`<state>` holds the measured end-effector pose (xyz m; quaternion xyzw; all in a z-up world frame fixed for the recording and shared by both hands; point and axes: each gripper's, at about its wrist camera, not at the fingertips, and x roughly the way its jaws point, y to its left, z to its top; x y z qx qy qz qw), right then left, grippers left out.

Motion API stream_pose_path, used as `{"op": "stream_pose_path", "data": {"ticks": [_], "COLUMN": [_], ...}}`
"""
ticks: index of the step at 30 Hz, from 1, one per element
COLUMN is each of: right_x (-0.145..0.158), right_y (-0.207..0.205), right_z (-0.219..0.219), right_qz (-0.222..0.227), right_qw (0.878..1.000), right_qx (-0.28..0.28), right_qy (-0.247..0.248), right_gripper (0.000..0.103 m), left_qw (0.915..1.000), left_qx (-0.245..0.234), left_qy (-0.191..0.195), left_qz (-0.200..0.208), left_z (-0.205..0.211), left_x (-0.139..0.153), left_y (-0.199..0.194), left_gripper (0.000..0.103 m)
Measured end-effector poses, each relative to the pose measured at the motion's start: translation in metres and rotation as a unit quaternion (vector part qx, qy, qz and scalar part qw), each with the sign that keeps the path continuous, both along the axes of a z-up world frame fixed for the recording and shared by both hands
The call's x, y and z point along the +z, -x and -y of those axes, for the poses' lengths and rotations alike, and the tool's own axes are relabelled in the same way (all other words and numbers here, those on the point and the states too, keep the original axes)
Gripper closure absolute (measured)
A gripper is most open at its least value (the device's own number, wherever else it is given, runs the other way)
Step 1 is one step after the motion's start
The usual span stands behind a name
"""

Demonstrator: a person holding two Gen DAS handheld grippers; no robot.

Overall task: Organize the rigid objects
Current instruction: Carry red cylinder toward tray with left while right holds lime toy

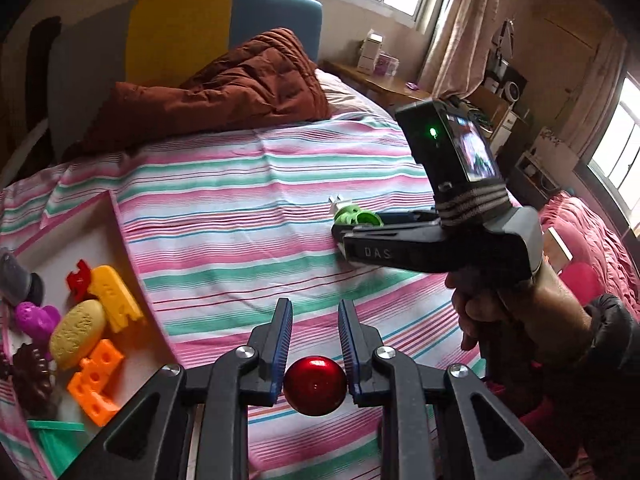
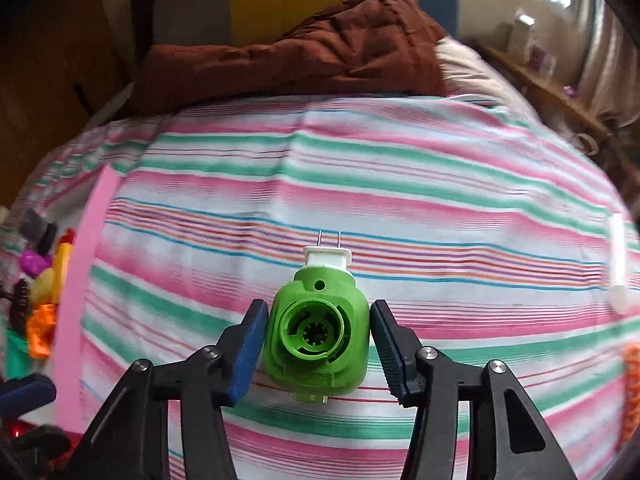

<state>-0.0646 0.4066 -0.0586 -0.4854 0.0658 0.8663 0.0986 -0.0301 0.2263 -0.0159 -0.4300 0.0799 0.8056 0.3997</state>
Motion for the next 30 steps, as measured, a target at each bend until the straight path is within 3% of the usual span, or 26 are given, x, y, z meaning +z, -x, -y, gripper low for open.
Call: {"op": "stream_pose_path", "data": {"ticks": [5, 9, 19, 30], "right_x": [-0.004, -0.004, -0.005, 0.002], "right_y": [-0.004, -0.001, 0.005, 0.002], "right_z": [-0.02, -0.022, -0.02, -0.014], "right_qz": [0.02, 0.025, 0.033, 0.025], "right_qw": [1.0, 1.0, 0.999, 1.0], "right_qx": [-0.022, -0.019, -0.01, -0.007], "right_qy": [0.007, 0.003, -0.006, -0.009], "right_gripper": [0.05, 0.05, 0.05, 0.049], "left_qw": [0.9992, 0.9986, 0.9968, 0.9924], "left_qx": [-0.024, -0.035, -0.016, -0.019], "left_qy": [0.031, 0.036, 0.065, 0.12], "left_qz": [0.0, -0.013, 0.043, 0.021], "left_z": [-0.021, -0.024, -0.003, -0.011], "left_x": [-0.025, -0.029, -0.055, -0.06], "left_y": [-0.018, -0.03, -0.045, -0.062], "left_gripper": [0.08, 0.079, 0.078, 0.077]}}
